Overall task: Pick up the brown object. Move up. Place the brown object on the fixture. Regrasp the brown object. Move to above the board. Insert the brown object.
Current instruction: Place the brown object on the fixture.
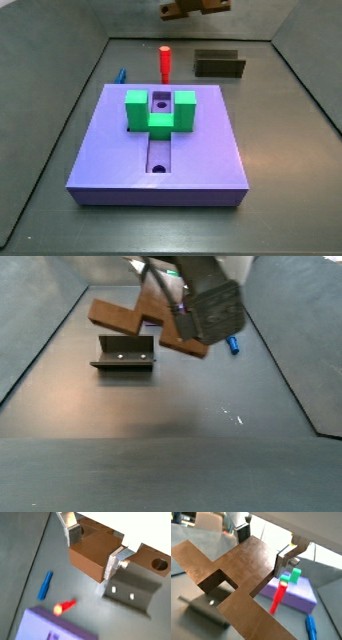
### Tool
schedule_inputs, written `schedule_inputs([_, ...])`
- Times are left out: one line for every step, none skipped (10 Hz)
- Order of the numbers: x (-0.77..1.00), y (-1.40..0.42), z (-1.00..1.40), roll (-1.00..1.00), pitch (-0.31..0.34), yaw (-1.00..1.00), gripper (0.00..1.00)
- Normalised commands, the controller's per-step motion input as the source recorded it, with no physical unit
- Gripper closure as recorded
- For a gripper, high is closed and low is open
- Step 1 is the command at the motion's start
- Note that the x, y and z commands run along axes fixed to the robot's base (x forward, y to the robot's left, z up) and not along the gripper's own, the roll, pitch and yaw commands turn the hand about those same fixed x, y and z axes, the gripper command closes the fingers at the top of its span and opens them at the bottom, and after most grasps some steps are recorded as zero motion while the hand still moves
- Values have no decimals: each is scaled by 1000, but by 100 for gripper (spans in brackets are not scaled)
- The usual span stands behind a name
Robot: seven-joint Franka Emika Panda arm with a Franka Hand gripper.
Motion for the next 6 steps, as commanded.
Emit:
schedule_inputs([551, -369, 203, -857, 177, -129, 100])
schedule_inputs([566, -389, 177, -843, 254, -100, 100])
schedule_inputs([626, -466, 69, -763, 486, 0, 100])
schedule_inputs([631, -420, -11, -654, 711, 0, 100])
schedule_inputs([617, -291, -111, -500, 774, 0, 100])
schedule_inputs([643, -174, -194, -397, 831, 26, 100])
